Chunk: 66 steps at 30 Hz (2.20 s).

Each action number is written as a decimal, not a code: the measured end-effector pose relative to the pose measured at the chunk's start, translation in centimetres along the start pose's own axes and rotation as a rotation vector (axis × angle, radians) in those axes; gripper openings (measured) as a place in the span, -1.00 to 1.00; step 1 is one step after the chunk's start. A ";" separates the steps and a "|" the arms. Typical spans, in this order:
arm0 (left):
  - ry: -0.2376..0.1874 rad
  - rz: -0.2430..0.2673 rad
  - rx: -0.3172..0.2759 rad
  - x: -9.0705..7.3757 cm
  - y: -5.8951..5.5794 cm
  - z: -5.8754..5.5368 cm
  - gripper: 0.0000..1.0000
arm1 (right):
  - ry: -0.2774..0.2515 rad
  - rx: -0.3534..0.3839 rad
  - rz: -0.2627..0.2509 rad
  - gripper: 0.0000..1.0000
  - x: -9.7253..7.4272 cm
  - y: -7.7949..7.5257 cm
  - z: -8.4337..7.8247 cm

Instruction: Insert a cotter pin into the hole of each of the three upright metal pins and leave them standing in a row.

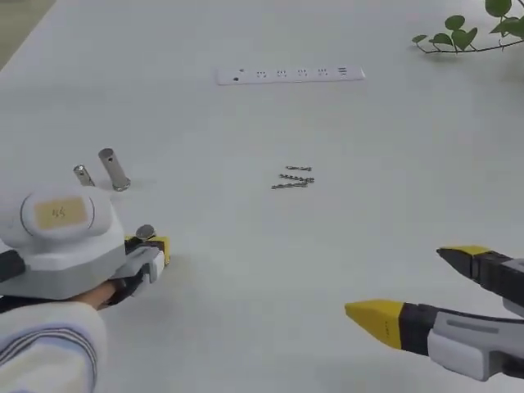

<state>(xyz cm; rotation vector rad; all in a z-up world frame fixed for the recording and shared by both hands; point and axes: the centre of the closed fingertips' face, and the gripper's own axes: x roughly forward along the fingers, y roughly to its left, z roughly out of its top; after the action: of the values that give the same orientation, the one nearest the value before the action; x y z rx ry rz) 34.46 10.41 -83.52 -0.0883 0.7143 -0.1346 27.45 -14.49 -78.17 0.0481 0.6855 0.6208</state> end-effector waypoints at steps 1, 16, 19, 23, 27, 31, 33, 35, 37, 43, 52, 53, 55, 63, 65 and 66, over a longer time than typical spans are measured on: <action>-0.004 -0.002 0.002 0.0 0.0 0.0 -0.74 | 0.000 0.002 -0.003 0.72 0.0 -0.1 0.0; -0.013 -0.023 0.074 -0.6 0.1 0.1 -0.52 | 0.002 0.008 -0.010 0.71 0.0 -0.3 0.0; -0.008 -0.036 0.113 -0.9 0.1 -0.1 -0.41 | 0.003 0.010 -0.007 0.71 0.1 -0.3 0.0; 0.028 -0.082 0.117 -1.2 -0.2 -1.0 -0.32 | 0.006 0.005 -0.006 0.71 0.2 -0.2 0.0; 0.022 -0.070 0.117 -1.7 0.7 -1.2 -0.18 | 0.005 0.003 -0.005 0.70 0.4 -0.1 0.2; 0.017 -0.080 0.129 -2.1 1.2 -1.1 0.03 | 0.010 0.001 -0.002 0.70 0.4 -0.1 0.2; 0.009 -0.090 0.136 -2.3 1.2 -0.9 0.12 | 0.016 -0.010 0.001 0.70 0.4 -0.1 0.1; -0.016 -0.123 0.135 -2.6 0.9 -0.4 0.23 | 0.019 -0.012 0.001 0.70 0.5 -0.3 0.3; -0.017 -0.134 0.141 -2.9 0.9 -0.1 0.28 | 0.021 -0.025 -0.002 0.69 0.5 -0.5 0.6; -0.012 -0.224 0.278 -3.7 -0.6 0.2 0.51 | 0.026 -0.062 -0.014 0.69 0.5 -1.1 1.4; -0.018 -0.303 0.340 -5.0 -2.0 -0.8 0.99 | 0.065 -0.151 -0.003 0.67 1.0 -1.4 1.9; -0.018 -0.309 0.340 -5.2 -2.0 -0.9 0.99 | 0.071 -0.161 -0.001 0.67 1.1 -1.4 2.1; -0.026 -0.312 0.345 -5.5 -2.0 -1.1 0.99 | 0.075 -0.175 0.003 0.67 1.2 -1.4 2.3; -0.013 -0.324 0.327 -6.1 -1.5 -2.3 0.99 | 0.089 -0.259 0.026 0.61 1.6 -1.9 4.1; -0.010 -0.346 0.317 -6.4 -1.8 -2.4 0.99 | 0.098 -0.313 0.033 0.60 1.7 -2.3 4.7; -0.014 -0.356 0.306 -6.6 -2.0 -2.4 0.99 | 0.108 -0.330 0.041 0.59 1.7 -2.3 4.9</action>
<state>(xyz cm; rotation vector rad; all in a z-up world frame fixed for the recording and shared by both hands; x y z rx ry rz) 27.79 9.36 -80.81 0.0770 0.6515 -0.5813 32.63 -14.73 -75.89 -0.2801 0.6793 0.7735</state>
